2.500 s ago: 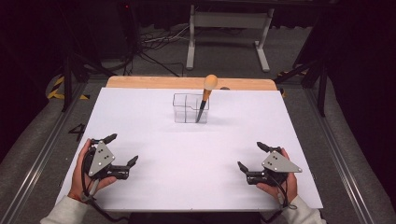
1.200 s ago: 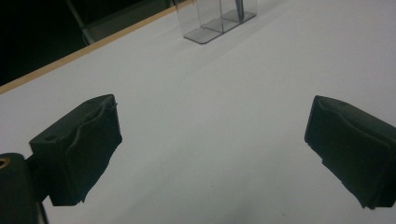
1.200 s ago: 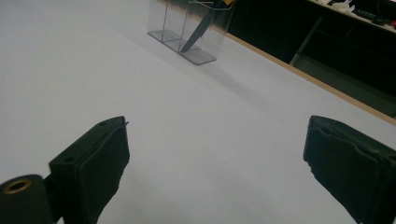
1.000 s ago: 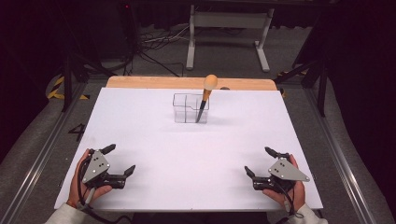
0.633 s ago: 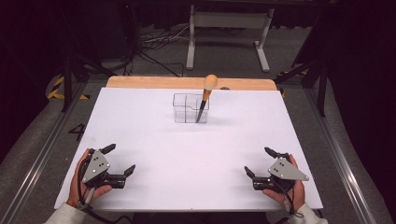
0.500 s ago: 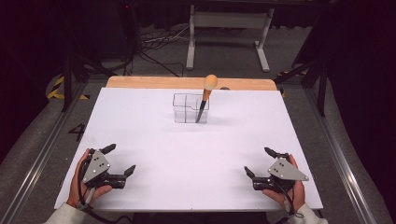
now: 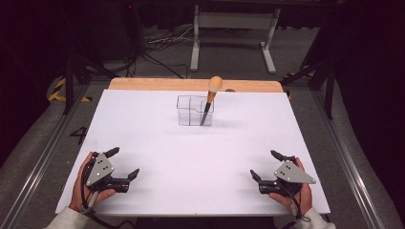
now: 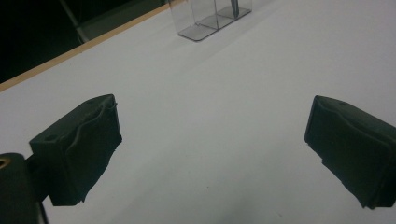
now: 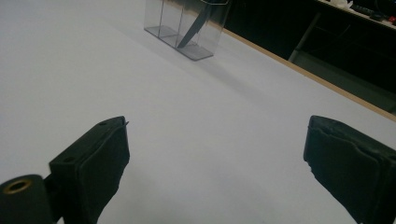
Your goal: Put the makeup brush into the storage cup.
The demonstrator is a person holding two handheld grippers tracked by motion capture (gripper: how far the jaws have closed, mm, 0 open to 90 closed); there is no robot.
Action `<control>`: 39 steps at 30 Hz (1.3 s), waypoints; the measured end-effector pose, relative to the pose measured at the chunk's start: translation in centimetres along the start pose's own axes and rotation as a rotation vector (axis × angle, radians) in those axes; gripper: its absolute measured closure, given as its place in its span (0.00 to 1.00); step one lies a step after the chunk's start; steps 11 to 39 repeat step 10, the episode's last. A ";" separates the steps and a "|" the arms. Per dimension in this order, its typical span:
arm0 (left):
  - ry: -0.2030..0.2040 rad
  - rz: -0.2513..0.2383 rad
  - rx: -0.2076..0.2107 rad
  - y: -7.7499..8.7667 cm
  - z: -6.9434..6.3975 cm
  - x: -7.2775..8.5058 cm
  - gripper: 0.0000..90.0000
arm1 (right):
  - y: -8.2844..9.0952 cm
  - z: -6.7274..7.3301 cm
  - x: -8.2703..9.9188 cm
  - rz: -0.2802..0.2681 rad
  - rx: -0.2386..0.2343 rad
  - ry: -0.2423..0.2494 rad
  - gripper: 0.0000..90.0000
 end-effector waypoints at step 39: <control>0.000 0.004 -0.001 -0.3 0.1 0.0 0.05 | -0.1 -0.5 0.6 0.017 0.011 -0.022 0.08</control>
Point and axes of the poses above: each handheld gripper's, and its own axes: y roughly backward along the jaws, x roughly out of its underside, z roughly to its left, the point moved 9 cm from there along -y, roughly forward along the jaws, and after that the axes turned 4 degrees about -z, right-handed, at the moved point
